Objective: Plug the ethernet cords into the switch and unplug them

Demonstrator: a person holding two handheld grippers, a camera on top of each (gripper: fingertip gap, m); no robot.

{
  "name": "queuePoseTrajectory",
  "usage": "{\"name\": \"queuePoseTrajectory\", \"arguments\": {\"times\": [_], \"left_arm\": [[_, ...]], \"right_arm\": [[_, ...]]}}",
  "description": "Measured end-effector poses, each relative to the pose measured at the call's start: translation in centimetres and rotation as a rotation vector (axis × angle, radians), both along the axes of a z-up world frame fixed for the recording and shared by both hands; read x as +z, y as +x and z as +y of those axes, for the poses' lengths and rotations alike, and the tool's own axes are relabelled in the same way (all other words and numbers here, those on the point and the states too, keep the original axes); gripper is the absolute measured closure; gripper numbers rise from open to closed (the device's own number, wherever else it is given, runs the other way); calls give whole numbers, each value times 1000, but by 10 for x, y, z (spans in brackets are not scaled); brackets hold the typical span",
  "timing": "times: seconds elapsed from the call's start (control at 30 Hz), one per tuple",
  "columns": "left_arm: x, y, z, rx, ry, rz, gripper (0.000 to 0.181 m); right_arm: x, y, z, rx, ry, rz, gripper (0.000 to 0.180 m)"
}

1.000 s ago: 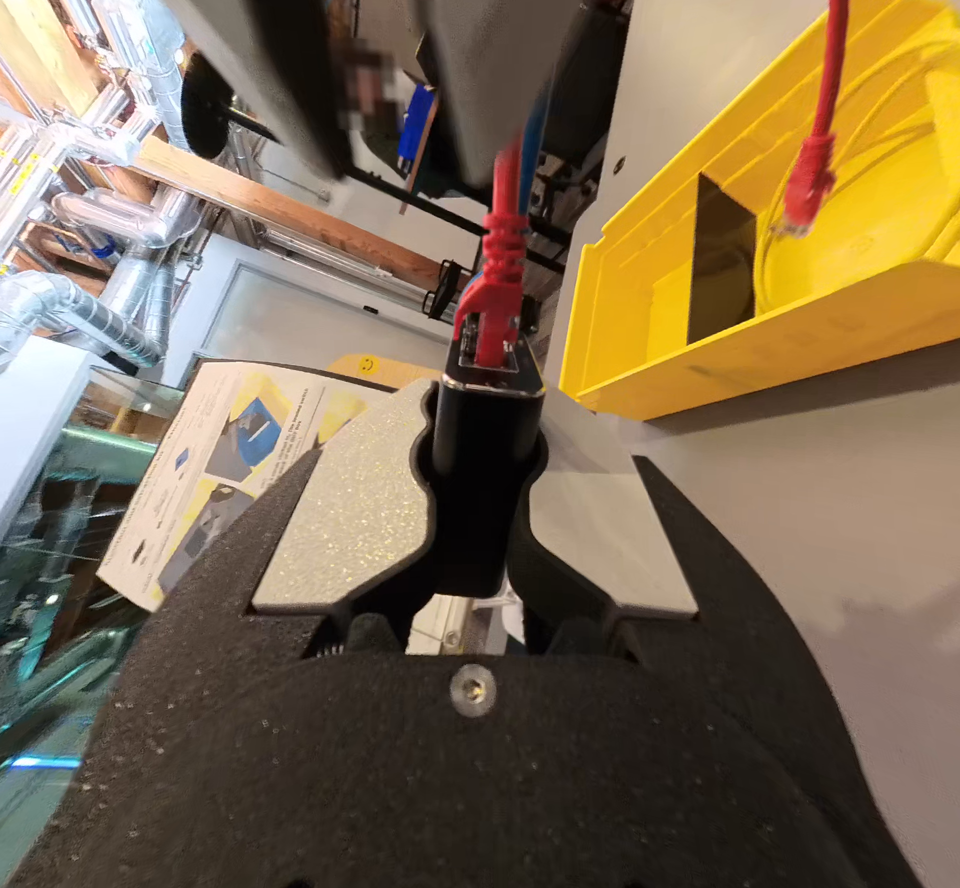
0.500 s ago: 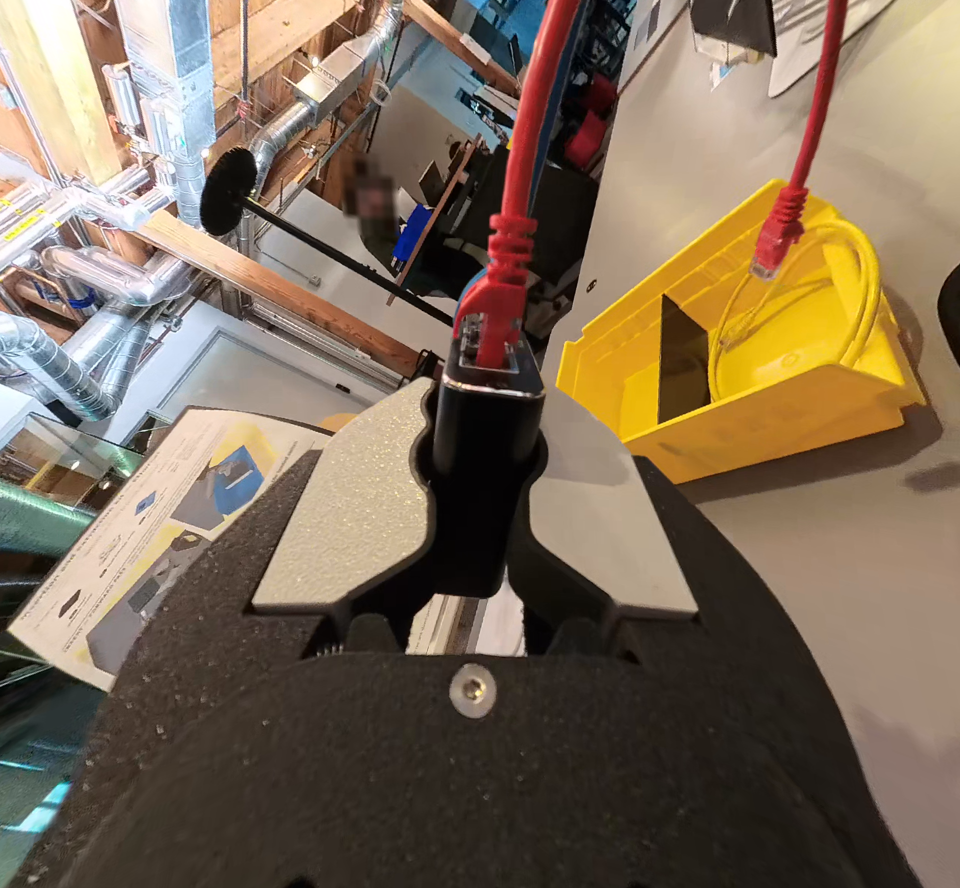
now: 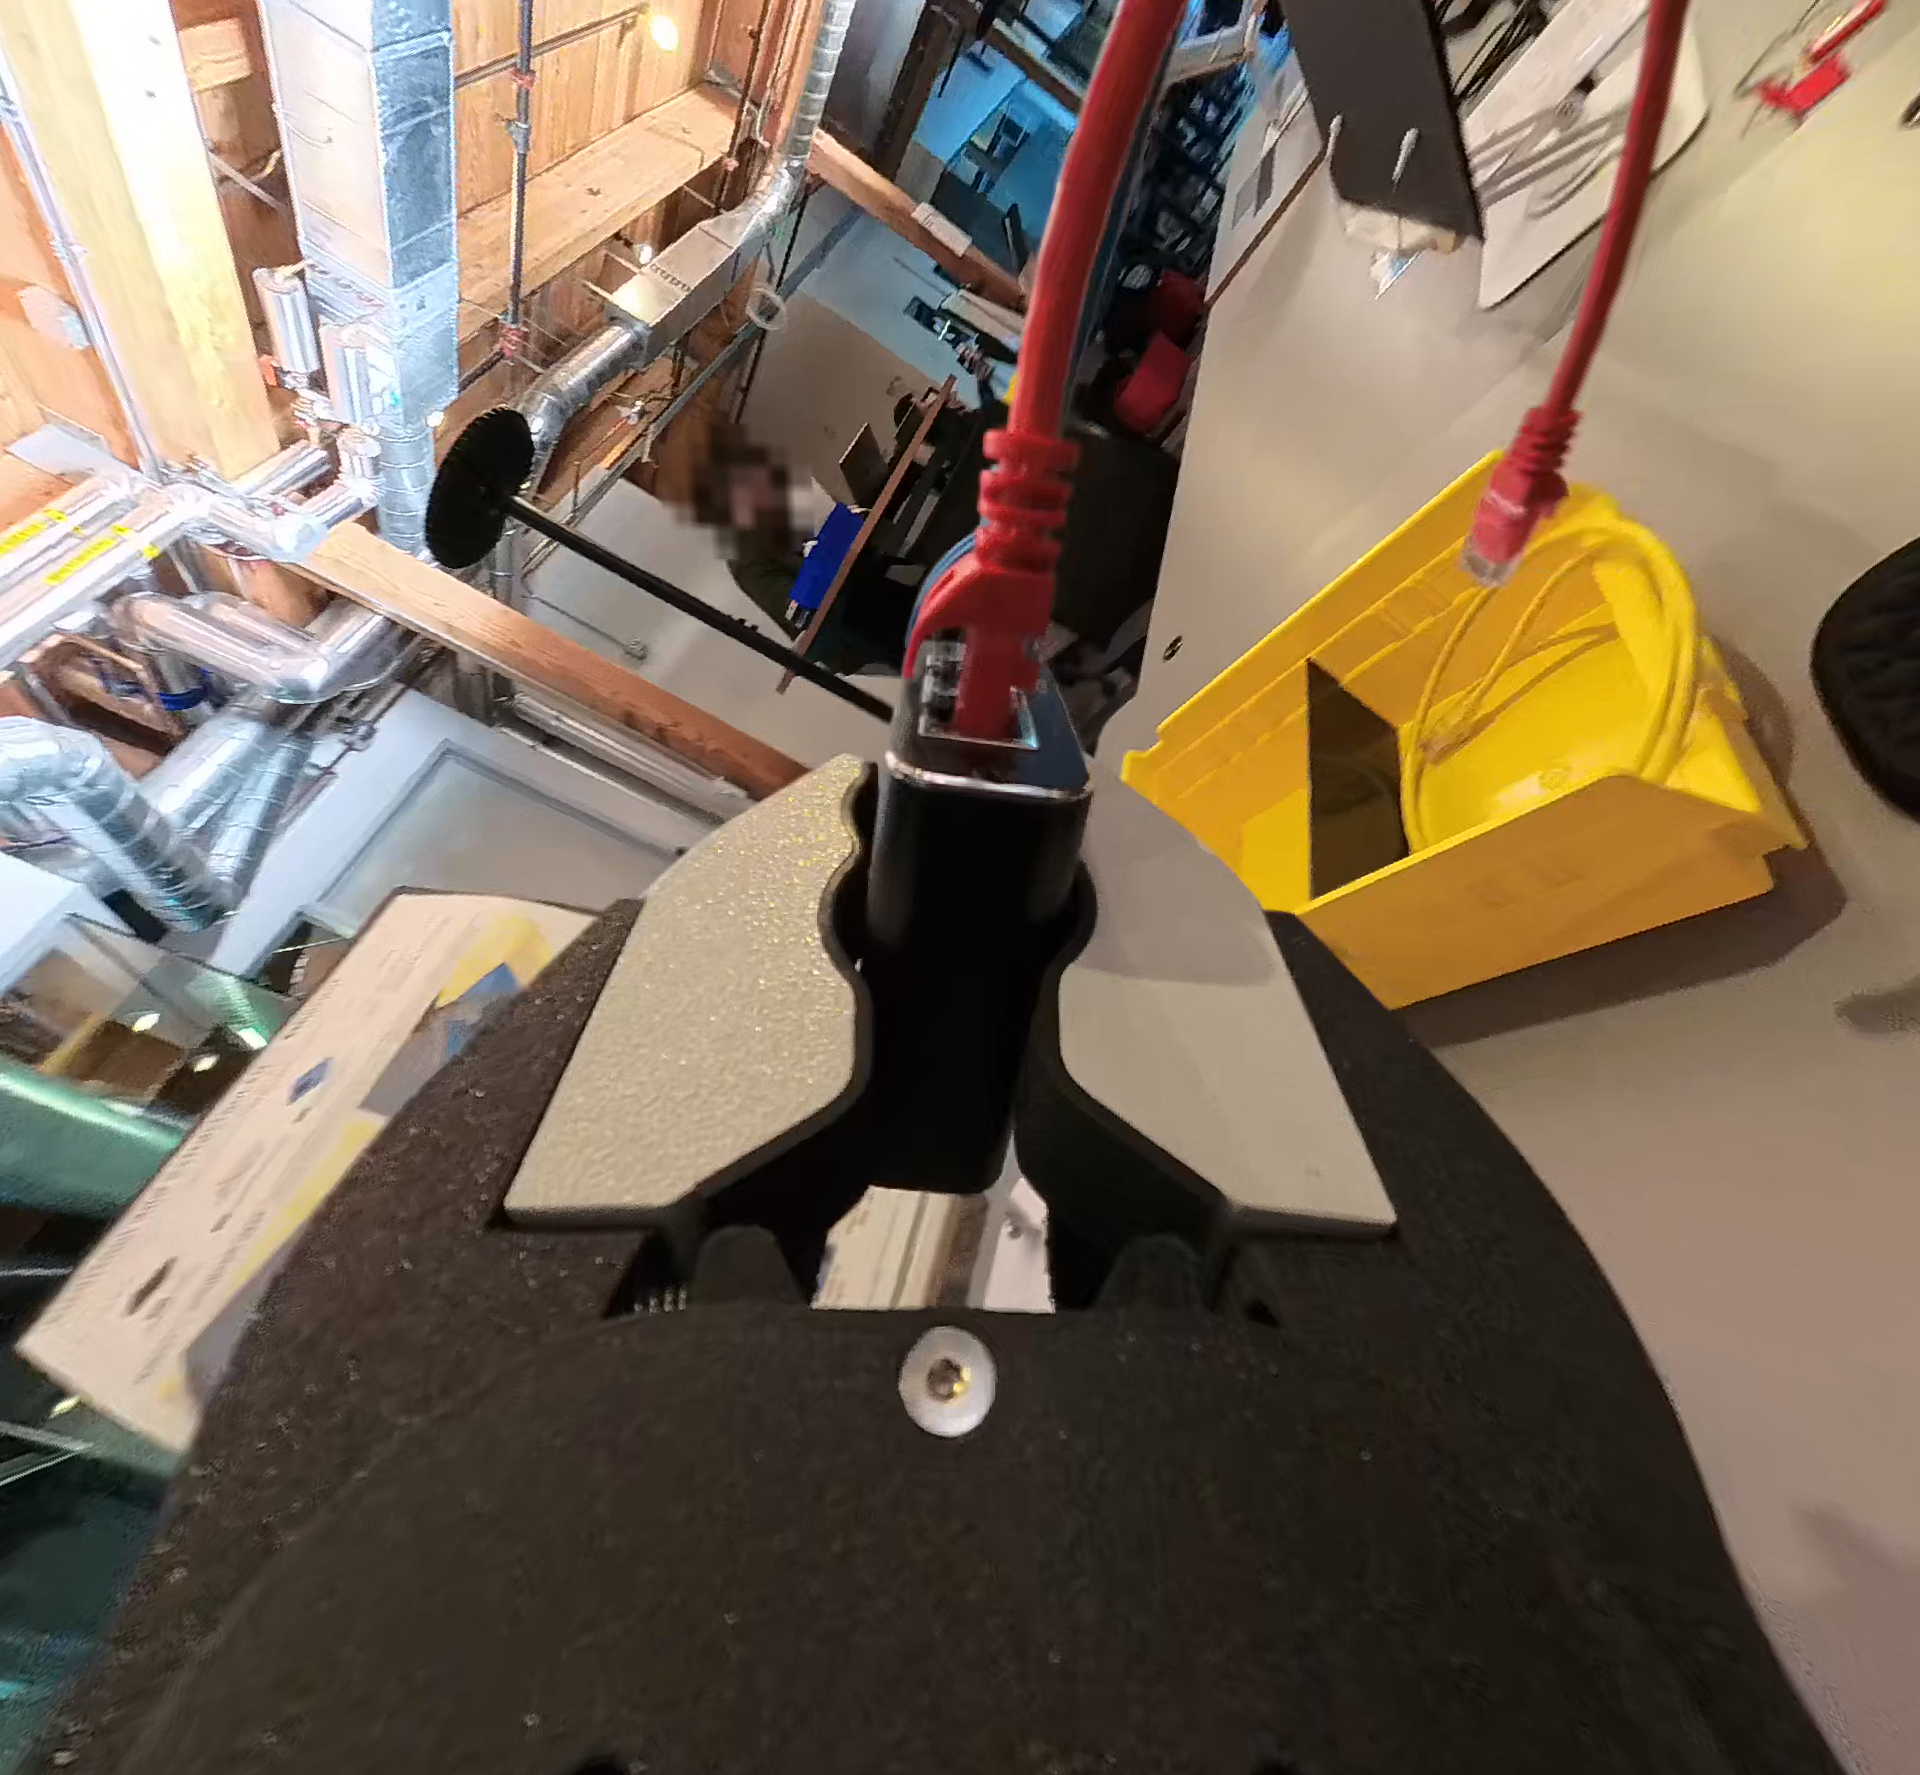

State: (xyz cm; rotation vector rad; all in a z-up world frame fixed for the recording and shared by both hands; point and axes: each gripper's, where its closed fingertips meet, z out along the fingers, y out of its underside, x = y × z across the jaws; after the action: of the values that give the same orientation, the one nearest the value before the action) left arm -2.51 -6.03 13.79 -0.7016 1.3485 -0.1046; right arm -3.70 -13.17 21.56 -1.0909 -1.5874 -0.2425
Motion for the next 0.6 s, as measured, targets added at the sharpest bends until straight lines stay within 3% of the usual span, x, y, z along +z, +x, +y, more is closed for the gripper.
{"name": "queuePoseTrajectory", "arguments": {"times": [0.3,0.5,0.6], "left_arm": [[-13,2,12,144,109,124,154],[-11,-2,17,217,103,140,153],[-7,-4,10,212,90,133,153]], "right_arm": [[-51,-25,11,-142,-107,-221,149],[-76,-12,36,-331,-35,-313,144],[-70,-9,41,-333,91,-284,156]]}}
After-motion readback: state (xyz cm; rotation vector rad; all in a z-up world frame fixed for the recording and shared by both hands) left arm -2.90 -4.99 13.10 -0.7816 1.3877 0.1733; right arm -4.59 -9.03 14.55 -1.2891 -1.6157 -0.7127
